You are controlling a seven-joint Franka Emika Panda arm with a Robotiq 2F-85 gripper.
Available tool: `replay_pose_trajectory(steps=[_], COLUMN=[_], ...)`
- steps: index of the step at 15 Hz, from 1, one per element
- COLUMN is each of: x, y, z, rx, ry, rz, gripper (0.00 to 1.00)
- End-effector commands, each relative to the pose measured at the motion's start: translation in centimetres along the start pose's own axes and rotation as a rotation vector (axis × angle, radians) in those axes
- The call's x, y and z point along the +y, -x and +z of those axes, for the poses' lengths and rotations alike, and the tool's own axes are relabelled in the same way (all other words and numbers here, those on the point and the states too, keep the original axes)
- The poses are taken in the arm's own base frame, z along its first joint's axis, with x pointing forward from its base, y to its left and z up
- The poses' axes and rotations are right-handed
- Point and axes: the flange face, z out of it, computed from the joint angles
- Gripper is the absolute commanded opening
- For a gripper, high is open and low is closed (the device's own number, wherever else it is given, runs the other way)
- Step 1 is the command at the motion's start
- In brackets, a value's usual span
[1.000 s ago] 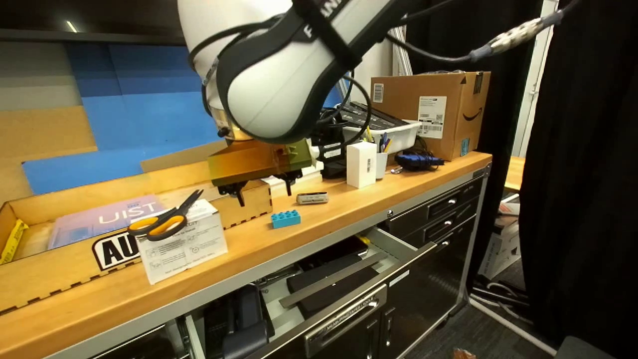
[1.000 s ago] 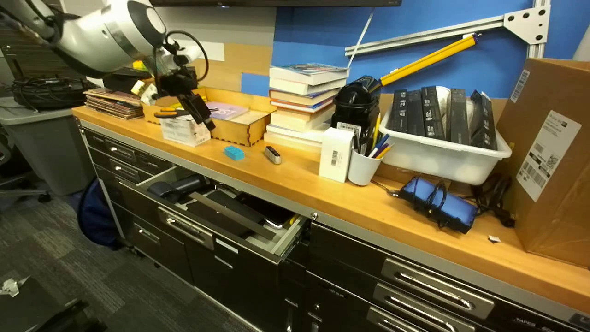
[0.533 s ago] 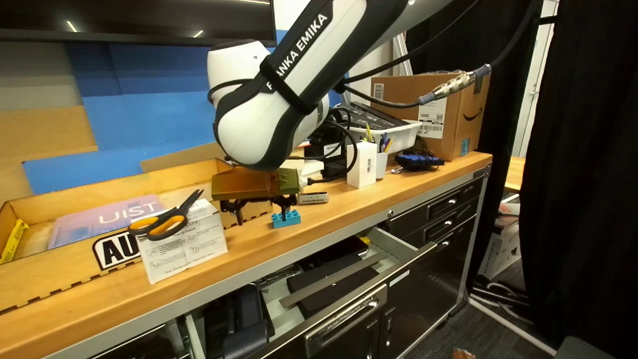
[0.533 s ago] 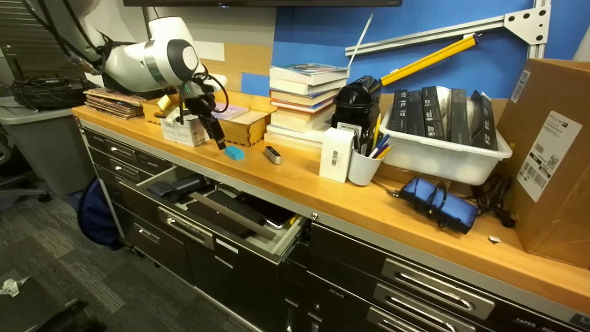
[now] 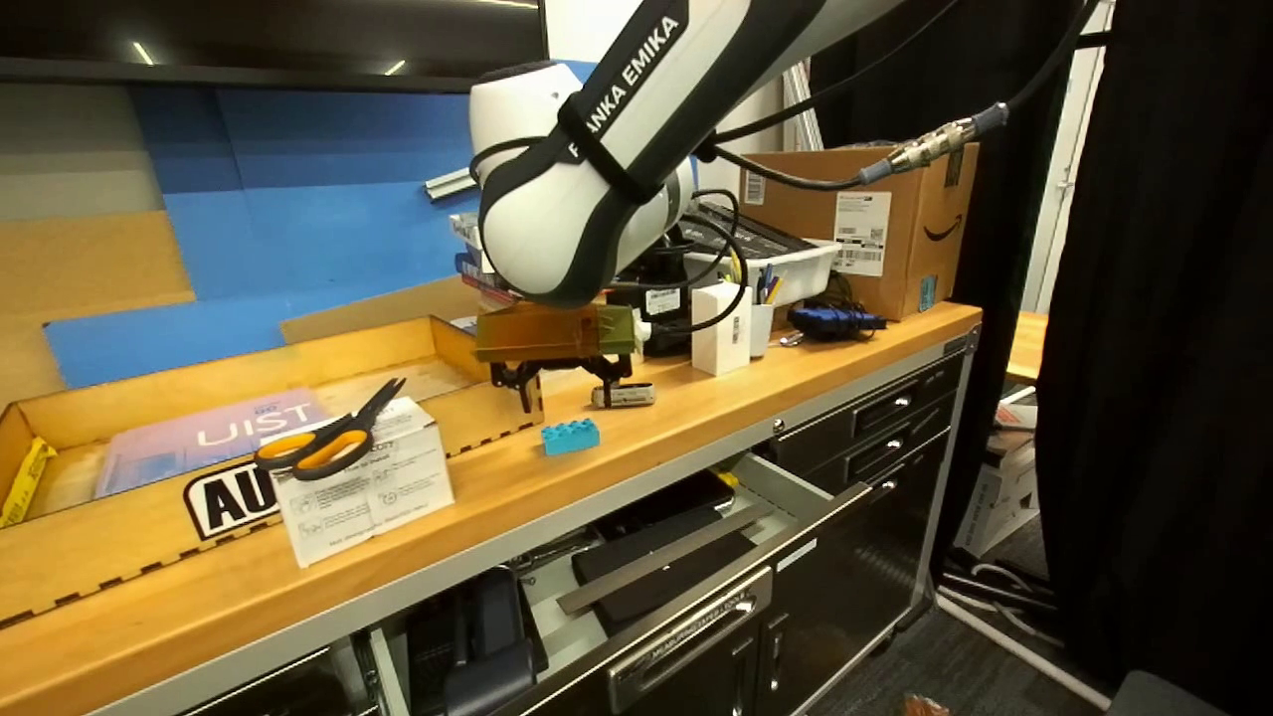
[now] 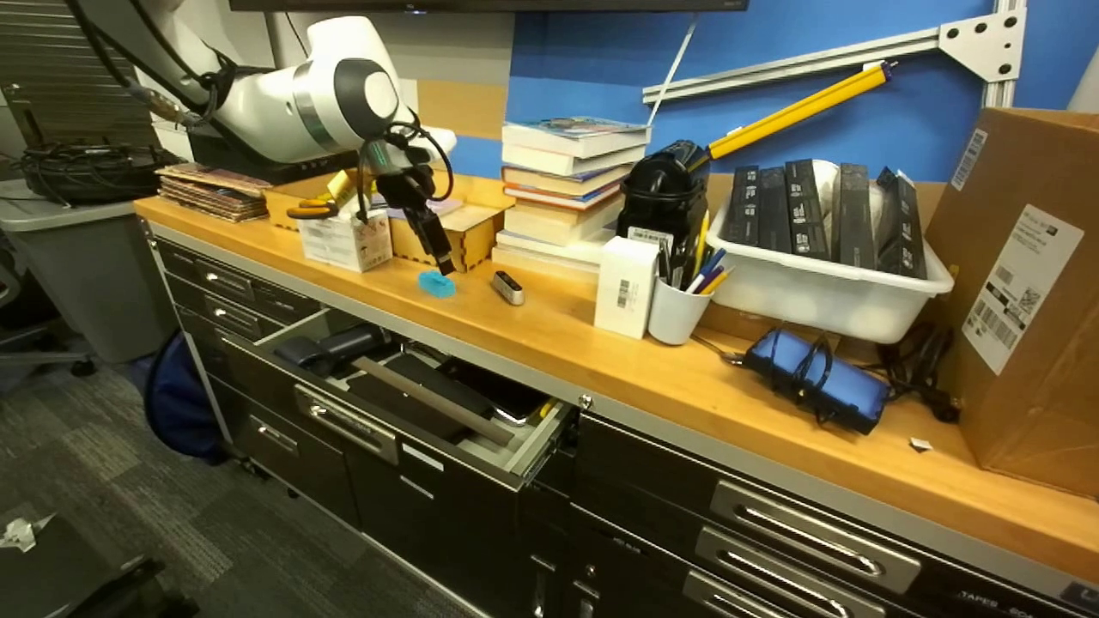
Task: Put the blue object in the open drawer then close the drawer
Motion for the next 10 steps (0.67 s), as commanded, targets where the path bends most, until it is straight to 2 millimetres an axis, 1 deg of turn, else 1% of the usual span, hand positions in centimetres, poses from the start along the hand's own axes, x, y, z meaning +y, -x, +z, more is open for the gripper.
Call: replay_pose_trajectory(steps=[1, 6, 7, 8, 10], x=[-0.2, -0.3, -0.3, -0.1, 0.4], y=[-0.3, 0.4, 0.5, 0.7, 0.6], z=[0.8, 2.5, 2.7, 2.8, 3.0], rx=[-0.005, -0.049, -0.052, -0.053, -0.045], ry=[0.008, -0.006, -0.003, 0.001, 0.009], rz=[0.008, 0.013, 0.015, 0.019, 0.033], gripper=[1.00, 1.00, 0.94, 0.75, 0.58])
